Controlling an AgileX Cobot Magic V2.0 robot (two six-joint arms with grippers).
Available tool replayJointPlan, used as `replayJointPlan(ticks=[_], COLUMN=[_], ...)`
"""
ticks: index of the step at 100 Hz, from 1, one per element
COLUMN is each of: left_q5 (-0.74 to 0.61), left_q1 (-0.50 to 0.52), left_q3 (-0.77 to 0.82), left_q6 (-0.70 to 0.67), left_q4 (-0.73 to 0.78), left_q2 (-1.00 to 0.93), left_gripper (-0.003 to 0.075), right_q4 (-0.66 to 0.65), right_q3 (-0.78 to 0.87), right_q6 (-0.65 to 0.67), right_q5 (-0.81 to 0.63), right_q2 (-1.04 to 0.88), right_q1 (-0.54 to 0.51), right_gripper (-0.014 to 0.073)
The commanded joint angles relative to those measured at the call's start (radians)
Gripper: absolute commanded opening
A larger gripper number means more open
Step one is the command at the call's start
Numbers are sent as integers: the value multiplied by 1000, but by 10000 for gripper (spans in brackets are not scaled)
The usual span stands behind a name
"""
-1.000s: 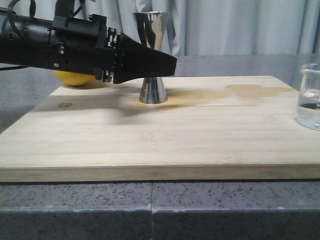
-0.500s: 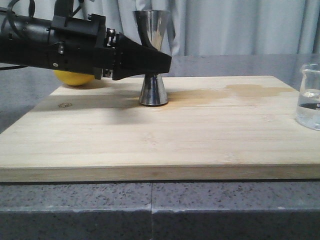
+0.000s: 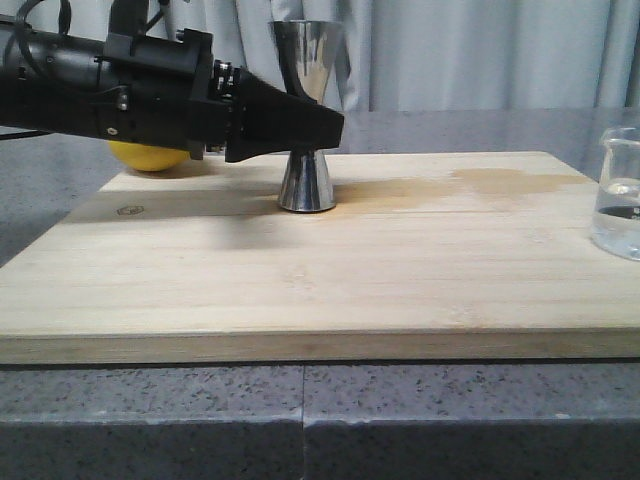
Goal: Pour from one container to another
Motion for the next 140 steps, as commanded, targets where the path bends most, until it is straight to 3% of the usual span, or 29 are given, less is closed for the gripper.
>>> replayJointPlan(ticks=[1,120,140], left_q5=[110,103,103], left_q1=[-7,-7,-7], left_q3=[-27,-49,-49], left_q6=[21,33,33], left_q4=[-79,-79,-79], left_q2=[-42,-42,-42], left_gripper=[3,-19,-19], right_q4=[24,34,106], right_q3=[-36,-36,-36], right_q6=[-7,-63,-111], right_q5=[-65,39,-7], right_q2=[1,1,-23], right_q1=[-2,-2,10], right_gripper=[617,617,617])
